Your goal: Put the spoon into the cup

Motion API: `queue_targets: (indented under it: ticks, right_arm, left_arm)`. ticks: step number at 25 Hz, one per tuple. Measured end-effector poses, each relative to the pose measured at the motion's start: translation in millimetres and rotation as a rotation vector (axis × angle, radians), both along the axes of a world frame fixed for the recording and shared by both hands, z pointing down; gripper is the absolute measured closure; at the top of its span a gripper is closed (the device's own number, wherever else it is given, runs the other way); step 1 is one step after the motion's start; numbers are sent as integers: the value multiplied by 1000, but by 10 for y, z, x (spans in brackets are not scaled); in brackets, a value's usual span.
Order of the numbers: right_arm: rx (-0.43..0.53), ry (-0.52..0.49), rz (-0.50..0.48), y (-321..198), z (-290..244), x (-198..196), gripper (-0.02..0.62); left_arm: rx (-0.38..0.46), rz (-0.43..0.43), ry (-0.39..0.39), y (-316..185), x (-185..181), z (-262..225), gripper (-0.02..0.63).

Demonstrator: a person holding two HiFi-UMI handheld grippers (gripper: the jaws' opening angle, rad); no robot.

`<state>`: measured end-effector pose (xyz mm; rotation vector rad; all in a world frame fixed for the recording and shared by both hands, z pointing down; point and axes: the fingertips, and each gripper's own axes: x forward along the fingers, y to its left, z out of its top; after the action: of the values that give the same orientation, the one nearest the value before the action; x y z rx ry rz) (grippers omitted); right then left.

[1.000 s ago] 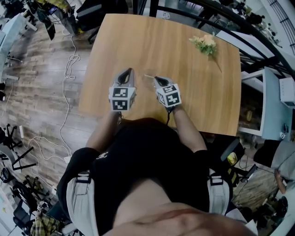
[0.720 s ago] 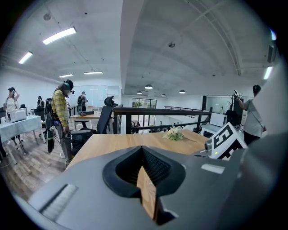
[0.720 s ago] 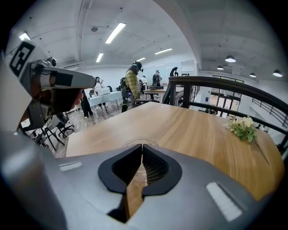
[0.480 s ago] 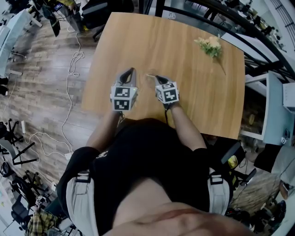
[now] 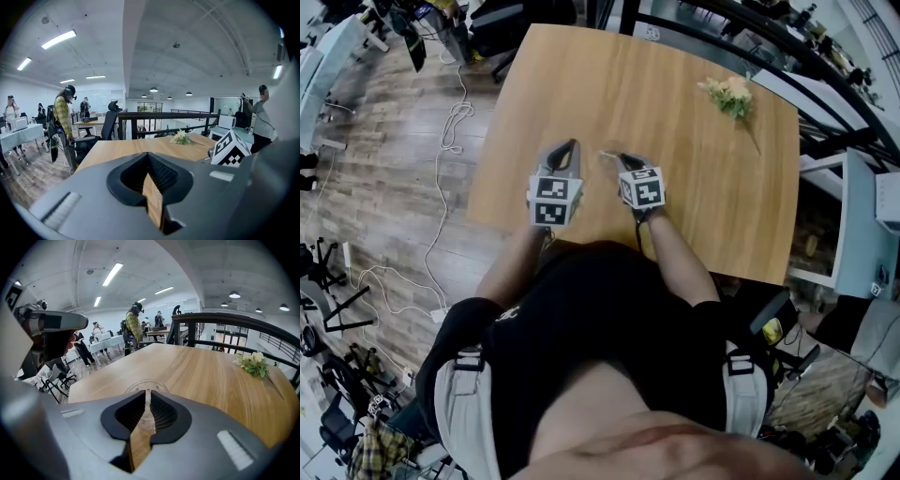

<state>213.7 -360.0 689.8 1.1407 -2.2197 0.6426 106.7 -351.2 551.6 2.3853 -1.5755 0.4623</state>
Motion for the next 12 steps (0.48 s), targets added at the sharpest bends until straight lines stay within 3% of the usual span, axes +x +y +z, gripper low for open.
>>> queue_targets:
  ticks: [8,12]
  right_arm:
    - [-34,-5,20,32,61,63,477]
    - [-37,-5,25,59,89,79,466]
  left_arm:
    - [-4,-6,-1,38,-11,25,595]
    - [-5,-4,-1,74,-5,51,594]
